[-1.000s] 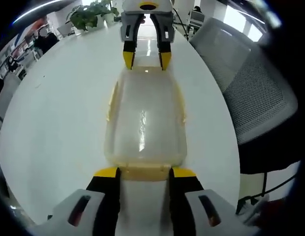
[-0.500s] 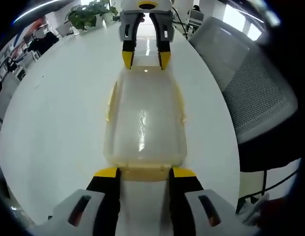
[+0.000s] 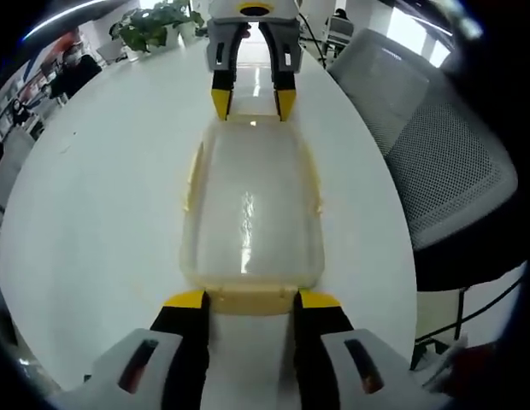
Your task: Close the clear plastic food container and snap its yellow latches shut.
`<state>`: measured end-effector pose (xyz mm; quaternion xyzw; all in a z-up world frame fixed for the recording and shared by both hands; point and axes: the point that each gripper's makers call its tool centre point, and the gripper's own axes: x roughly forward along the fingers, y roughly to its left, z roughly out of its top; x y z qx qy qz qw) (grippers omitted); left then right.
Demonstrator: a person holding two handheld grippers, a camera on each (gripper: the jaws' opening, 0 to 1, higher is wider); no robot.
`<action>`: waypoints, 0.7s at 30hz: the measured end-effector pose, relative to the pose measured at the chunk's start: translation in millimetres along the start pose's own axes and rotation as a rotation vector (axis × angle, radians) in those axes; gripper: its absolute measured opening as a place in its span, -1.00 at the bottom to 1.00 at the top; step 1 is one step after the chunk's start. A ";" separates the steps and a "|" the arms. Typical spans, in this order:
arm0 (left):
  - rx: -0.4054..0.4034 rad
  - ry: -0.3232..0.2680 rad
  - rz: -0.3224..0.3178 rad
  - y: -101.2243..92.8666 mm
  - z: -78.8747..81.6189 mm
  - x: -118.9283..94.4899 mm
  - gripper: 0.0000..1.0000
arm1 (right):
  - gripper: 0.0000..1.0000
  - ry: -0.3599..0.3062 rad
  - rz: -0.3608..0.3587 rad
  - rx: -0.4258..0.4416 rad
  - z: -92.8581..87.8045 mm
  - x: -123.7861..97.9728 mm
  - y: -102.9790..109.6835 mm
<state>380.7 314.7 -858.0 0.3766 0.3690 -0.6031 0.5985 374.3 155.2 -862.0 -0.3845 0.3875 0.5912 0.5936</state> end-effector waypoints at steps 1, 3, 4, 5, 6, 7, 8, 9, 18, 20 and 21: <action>-0.001 -0.001 0.001 0.0 0.0 -0.1 -0.26 | -0.25 -0.001 -0.001 0.001 0.1 -0.1 0.2; 0.001 -0.008 0.002 0.1 -0.2 -0.6 -0.26 | -0.25 -0.005 -0.001 -0.005 0.3 -0.4 0.4; 0.000 -0.013 0.002 0.3 -0.5 -0.9 -0.26 | -0.25 -0.007 -0.001 -0.004 0.3 -0.4 0.3; 0.000 -0.014 0.005 0.4 -0.3 -0.9 -0.27 | -0.25 -0.005 -0.002 -0.004 0.3 -0.5 0.1; -0.007 -0.010 0.008 0.4 -0.3 -0.9 -0.27 | -0.26 -0.003 -0.004 -0.007 0.4 -0.5 -0.1; -0.010 -0.001 0.012 0.4 0.0 -0.8 -0.27 | -0.26 -0.003 -0.008 -0.007 0.5 -0.6 -0.8; -0.019 0.002 0.012 0.6 -0.3 -0.9 -0.27 | -0.26 -0.004 -0.009 -0.009 0.6 -0.7 -1.0; -0.024 0.003 0.014 0.8 -0.5 -0.9 -0.27 | -0.26 -0.006 -0.014 -0.013 0.8 -0.9 -1.7; -0.013 0.026 0.006 6.8 1.2 -6.6 -0.27 | -0.26 -0.019 -0.019 -0.012 2.1 -2.7 -6.5; -0.014 0.020 -0.003 5.9 2.9 -9.2 -0.27 | -0.26 -0.021 -0.013 -0.013 1.9 -4.8 -5.2; -0.011 0.019 -0.002 5.6 3.1 -10.3 -0.27 | -0.26 -0.026 -0.010 -0.011 2.4 -6.3 -4.8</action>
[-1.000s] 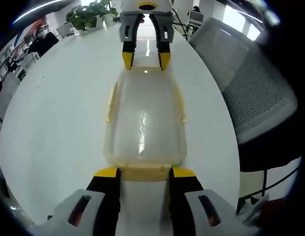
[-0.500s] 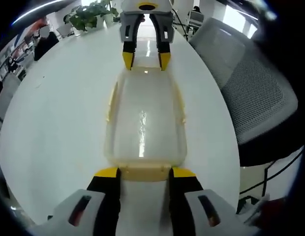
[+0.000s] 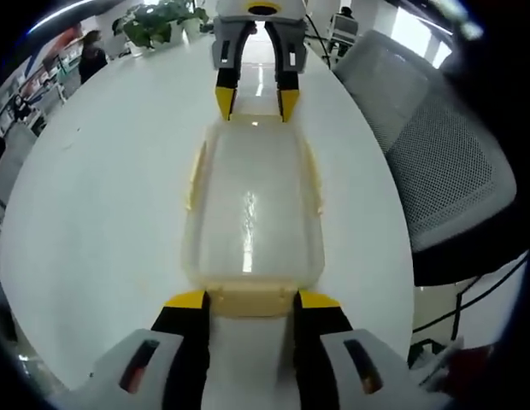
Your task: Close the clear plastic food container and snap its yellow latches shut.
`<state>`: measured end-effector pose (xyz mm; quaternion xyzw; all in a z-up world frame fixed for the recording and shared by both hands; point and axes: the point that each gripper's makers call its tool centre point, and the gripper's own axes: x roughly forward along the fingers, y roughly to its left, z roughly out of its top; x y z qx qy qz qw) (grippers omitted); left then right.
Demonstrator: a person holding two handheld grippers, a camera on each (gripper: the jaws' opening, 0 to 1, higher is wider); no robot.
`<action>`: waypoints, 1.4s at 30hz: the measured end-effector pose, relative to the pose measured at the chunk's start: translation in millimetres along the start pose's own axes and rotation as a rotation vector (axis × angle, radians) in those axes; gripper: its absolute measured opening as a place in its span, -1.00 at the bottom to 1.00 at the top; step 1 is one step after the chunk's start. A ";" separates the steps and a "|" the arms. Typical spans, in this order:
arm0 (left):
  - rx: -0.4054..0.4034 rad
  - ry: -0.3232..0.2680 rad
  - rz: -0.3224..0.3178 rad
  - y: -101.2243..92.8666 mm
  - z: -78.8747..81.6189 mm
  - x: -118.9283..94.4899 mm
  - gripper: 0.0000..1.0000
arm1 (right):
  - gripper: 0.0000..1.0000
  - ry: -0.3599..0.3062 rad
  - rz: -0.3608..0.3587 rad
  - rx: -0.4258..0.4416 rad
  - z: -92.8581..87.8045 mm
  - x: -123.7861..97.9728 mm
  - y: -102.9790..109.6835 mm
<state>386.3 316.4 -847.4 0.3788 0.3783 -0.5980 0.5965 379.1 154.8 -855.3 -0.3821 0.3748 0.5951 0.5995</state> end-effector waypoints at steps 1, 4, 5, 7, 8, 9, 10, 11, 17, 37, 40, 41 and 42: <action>0.003 -0.002 0.002 -0.1 0.3 -1.5 -0.27 | -0.26 -0.008 0.003 0.006 0.8 -1.7 -0.1; -0.004 -0.007 0.000 -1.1 0.0 -2.3 -0.27 | -0.26 -0.021 0.006 0.009 2.6 -4.0 0.0; -0.007 -0.007 0.000 -1.3 -0.3 -2.2 -0.27 | -0.26 -0.024 0.008 0.009 3.2 -4.4 0.2; -0.011 -0.005 -0.003 -2.7 -0.5 -3.4 -0.27 | -0.26 -0.029 0.014 0.008 5.0 -5.6 1.1; -0.013 -0.002 0.000 -2.9 -1.0 -4.4 -0.27 | -0.26 -0.034 0.011 0.005 6.8 -7.2 0.7; -0.013 -0.002 0.002 -3.1 -1.2 -5.4 -0.27 | -0.26 -0.037 0.013 0.006 7.9 -8.4 0.8; -0.014 -0.002 0.001 -3.5 -1.5 -6.9 -0.27 | -0.26 -0.040 0.015 0.005 9.5 -10.1 1.4; -0.016 -0.003 0.001 -3.9 -1.6 -7.8 -0.27 | -0.26 -0.043 0.016 0.003 10.4 -11.1 1.5; -0.013 -0.010 0.007 -5.9 1.0 -14.0 -0.27 | -0.26 -0.050 0.022 0.001 14.8 -19.0 1.9; -0.005 -0.010 0.012 -13.0 14.9 -33.1 -0.27 | -0.27 -0.067 0.019 -0.015 22.0 -42.2 6.8; -0.006 -0.006 0.010 -14.5 16.0 -35.3 -0.27 | -0.27 -0.059 0.028 -0.025 22.4 -43.5 8.5; -0.006 -0.005 0.011 -14.6 16.8 -36.3 -0.27 | -0.27 -0.058 0.027 -0.029 22.7 -44.3 8.5; -0.003 -0.003 0.014 -14.5 17.1 -37.2 -0.27 | -0.27 -0.058 0.027 -0.030 23.5 -46.1 8.3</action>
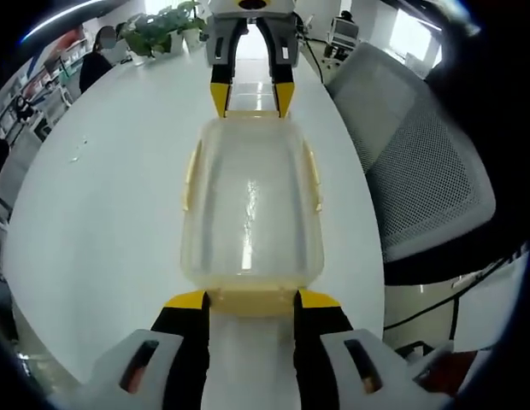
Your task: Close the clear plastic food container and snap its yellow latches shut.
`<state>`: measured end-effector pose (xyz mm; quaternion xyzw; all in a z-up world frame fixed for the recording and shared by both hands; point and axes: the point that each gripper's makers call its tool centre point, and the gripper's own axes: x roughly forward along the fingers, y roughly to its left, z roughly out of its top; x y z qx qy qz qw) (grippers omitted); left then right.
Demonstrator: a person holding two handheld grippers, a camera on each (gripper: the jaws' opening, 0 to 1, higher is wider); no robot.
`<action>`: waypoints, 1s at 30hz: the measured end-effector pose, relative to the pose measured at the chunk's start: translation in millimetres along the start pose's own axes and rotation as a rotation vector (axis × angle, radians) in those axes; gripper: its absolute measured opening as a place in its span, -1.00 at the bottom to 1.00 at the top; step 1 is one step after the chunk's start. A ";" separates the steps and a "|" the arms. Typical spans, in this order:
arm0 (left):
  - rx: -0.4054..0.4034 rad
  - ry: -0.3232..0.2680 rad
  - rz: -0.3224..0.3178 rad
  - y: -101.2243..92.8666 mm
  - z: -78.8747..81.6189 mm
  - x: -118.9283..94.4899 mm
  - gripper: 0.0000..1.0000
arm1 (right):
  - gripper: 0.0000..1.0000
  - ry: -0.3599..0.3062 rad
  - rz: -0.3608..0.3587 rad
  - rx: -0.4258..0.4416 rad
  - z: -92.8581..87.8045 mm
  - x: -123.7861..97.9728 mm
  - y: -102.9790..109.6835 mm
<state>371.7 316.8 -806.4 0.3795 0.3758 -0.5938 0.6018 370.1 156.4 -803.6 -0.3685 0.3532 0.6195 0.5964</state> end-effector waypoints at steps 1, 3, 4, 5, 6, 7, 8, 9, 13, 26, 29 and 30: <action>-0.001 0.003 0.001 -0.2 0.5 -1.3 -0.27 | -0.27 -0.001 -0.001 -0.002 0.6 -1.1 -0.2; -0.001 0.003 0.006 0.2 1.6 -3.0 -0.27 | -0.27 -0.002 -0.005 -0.007 1.5 -3.4 -1.1; -0.001 0.003 0.006 0.1 2.0 -3.5 -0.27 | -0.27 -0.003 -0.008 -0.011 1.8 -4.4 -1.6; -0.002 0.004 0.007 0.2 2.4 -4.3 -0.27 | -0.27 -0.003 -0.008 -0.011 2.3 -5.5 -1.9; -0.002 0.004 0.009 0.3 2.7 -4.8 -0.27 | -0.27 -0.004 -0.008 -0.010 2.8 -6.3 -2.1; -0.002 0.006 0.010 0.3 3.3 -5.8 -0.27 | -0.27 -0.004 -0.009 -0.012 3.1 -7.1 -2.2; -0.003 0.006 0.011 0.2 3.9 -6.7 -0.27 | -0.27 -0.003 -0.009 -0.013 3.1 -7.6 -2.2; -0.003 0.006 0.013 0.3 4.6 -7.6 -0.27 | -0.27 -0.002 -0.012 -0.015 3.3 -8.3 -2.3; -0.002 0.006 0.015 0.2 7.3 -11.8 -0.26 | -0.26 -0.003 -0.014 -0.016 4.8 -12.3 -1.8; 0.000 0.020 0.011 -1.5 11.2 -19.6 -0.26 | -0.26 -0.002 -0.017 -0.015 8.9 -19.9 0.8; -0.008 0.022 0.005 -3.0 11.6 -19.9 -0.26 | -0.26 -0.003 -0.013 -0.011 8.7 -20.4 1.5; -0.006 0.022 0.007 -2.8 11.8 -19.8 -0.26 | -0.26 -0.003 -0.015 -0.012 8.6 -20.6 1.6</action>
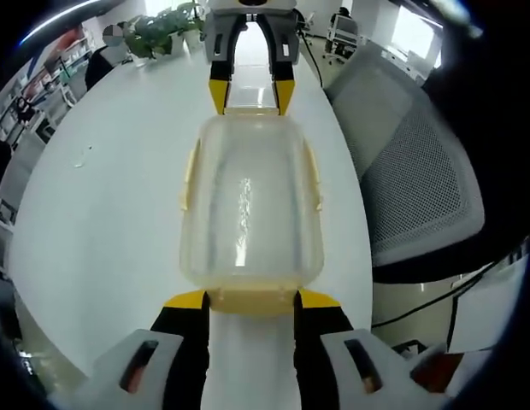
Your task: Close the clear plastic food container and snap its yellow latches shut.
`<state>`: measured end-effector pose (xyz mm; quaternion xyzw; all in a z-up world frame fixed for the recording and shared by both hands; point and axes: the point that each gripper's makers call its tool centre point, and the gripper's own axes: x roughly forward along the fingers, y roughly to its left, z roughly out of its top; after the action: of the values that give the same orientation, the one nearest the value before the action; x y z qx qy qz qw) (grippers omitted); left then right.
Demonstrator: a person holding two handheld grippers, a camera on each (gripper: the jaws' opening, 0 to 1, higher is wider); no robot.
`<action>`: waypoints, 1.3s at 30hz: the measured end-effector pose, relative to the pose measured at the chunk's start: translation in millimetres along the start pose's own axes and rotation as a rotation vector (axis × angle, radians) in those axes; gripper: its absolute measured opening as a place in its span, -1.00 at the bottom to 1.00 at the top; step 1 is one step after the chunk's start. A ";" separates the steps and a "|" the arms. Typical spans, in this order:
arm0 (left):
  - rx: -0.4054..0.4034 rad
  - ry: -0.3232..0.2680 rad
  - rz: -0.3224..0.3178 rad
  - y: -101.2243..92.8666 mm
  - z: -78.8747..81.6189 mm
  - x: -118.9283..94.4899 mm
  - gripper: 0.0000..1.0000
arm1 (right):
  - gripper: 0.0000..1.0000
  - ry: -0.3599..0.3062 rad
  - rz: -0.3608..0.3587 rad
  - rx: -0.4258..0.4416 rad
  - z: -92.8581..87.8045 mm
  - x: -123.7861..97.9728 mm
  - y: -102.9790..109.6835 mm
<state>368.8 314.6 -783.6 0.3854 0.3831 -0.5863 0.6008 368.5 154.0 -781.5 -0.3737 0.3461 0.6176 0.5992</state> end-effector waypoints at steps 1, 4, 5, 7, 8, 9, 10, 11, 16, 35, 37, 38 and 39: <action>0.000 0.000 0.001 0.1 0.0 0.0 -0.26 | -0.26 0.001 0.000 0.000 0.0 -0.3 0.3; 0.002 0.002 -0.001 -1.2 1.6 0.5 -0.26 | -0.26 0.004 0.001 0.001 -1.1 -1.0 1.1; 0.001 0.002 -0.003 -1.5 2.0 0.7 -0.26 | -0.26 0.004 0.001 0.001 -1.4 -1.2 1.1; -0.001 0.000 -0.005 -1.1 3.0 2.0 -0.26 | -0.26 0.008 0.002 0.001 -2.9 -1.7 1.4; -0.010 -0.001 -0.012 -1.7 3.9 2.8 -0.26 | -0.26 0.008 0.001 -0.003 -4.1 -2.1 1.1; -0.011 -0.002 -0.014 -1.8 4.9 3.3 -0.26 | -0.26 0.010 0.003 -0.003 -5.1 -2.4 1.3; -0.009 -0.002 -0.012 -1.6 5.9 3.8 -0.26 | -0.26 0.013 0.000 -0.005 -6.4 -3.0 0.8; -0.009 -0.001 -0.011 -1.2 7.1 4.5 -0.26 | -0.26 0.013 0.000 -0.005 -7.1 -3.5 0.5; -0.021 -0.007 -0.014 -1.1 11.3 7.0 -0.26 | -0.26 0.012 0.005 0.009 -12.2 -6.2 1.9; -0.024 -0.010 -0.025 -0.8 30.1 13.7 -0.26 | -0.26 0.019 0.014 0.010 -28.7 -17.1 1.6; -0.023 -0.009 -0.025 -0.5 31.9 14.5 -0.26 | -0.26 0.017 0.014 0.012 -30.2 -19.1 1.7; -0.023 -0.010 -0.025 -0.5 32.9 14.7 -0.26 | -0.26 0.017 0.014 0.013 -30.9 -19.8 1.9; -0.023 -0.010 -0.025 -0.4 34.6 15.0 -0.26 | -0.26 0.017 0.013 0.012 -32.3 -20.5 1.8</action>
<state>368.9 276.9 -783.1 0.3706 0.3914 -0.5912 0.6000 368.2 115.7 -779.1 -0.3732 0.3574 0.6161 0.5944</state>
